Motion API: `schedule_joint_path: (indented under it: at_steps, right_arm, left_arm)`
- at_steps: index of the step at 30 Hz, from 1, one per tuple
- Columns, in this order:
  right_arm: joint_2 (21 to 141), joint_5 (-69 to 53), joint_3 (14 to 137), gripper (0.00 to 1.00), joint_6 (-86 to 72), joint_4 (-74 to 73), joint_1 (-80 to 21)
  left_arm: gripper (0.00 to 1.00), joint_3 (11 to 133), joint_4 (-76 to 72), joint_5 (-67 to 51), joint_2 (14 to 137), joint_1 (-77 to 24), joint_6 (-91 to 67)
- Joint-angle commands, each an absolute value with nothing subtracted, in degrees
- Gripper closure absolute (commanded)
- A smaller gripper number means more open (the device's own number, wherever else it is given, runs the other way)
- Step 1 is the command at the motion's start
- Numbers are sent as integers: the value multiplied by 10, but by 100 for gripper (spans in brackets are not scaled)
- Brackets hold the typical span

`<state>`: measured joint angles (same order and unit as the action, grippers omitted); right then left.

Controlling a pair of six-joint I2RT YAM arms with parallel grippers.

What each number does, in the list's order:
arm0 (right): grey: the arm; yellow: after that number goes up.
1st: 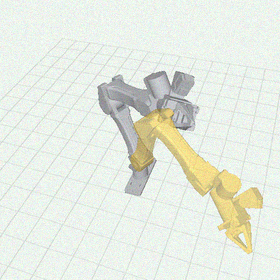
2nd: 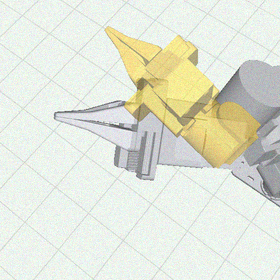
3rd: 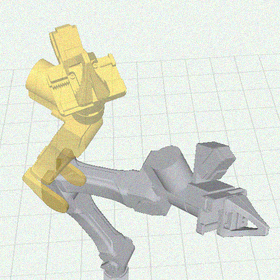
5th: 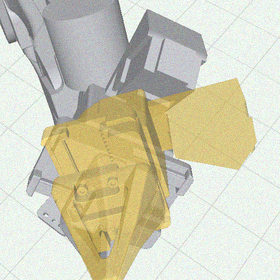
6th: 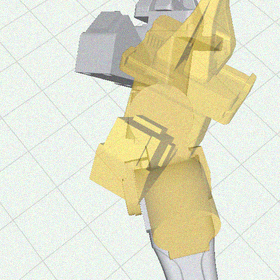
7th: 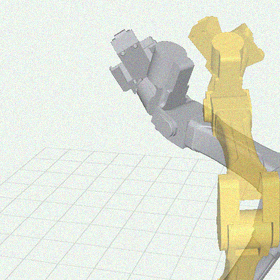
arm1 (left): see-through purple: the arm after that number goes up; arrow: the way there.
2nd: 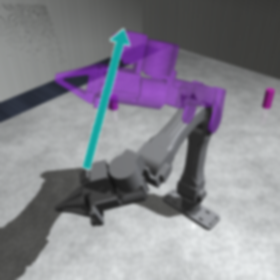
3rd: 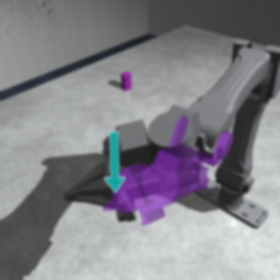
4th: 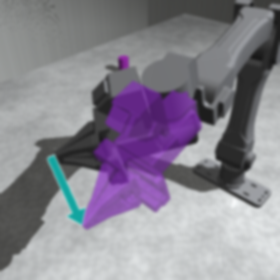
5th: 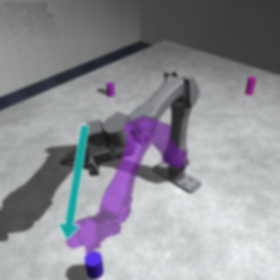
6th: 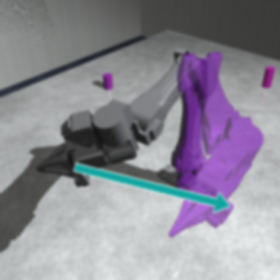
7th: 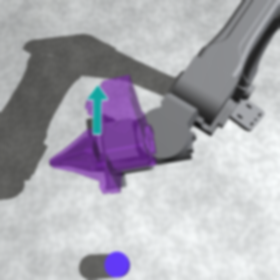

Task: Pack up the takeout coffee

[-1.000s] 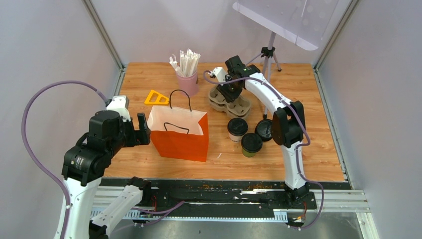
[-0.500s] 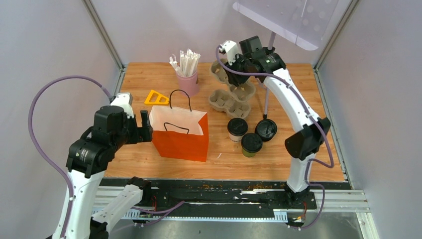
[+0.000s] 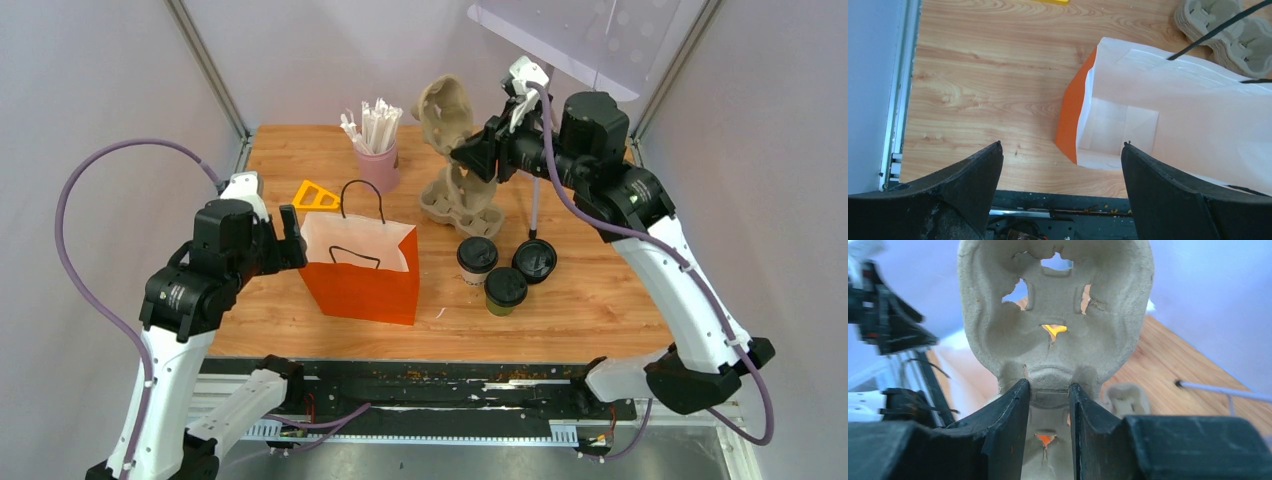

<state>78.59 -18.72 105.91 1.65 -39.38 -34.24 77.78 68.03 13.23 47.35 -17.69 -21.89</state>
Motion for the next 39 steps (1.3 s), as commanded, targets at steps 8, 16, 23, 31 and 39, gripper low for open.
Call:
schedule_joint_path:
  at_steps: [8, 16, 23, 31, 39]
  right_arm:
    - [788, -208, 988, 69, 16, -164, -522]
    - [855, -248, 992, 69, 23, -104, -537]
    - [898, -259, 1001, 70, 26, -87, -542]
    - [929, -262, 993, 71, 49, -94, -544]
    - [926, -275, 955, 72, 62, -90, -546]
  left_arm:
    - [21, 814, 656, 184, 493, -175, -251]
    - [25, 805, 649, 158, 493, -162, -280]
    - [28, 786, 649, 133, 498, -139, -288]
    - [28, 756, 645, 83, 501, -117, -287]
    - [36, 749, 628, 71, 517, -115, -262]
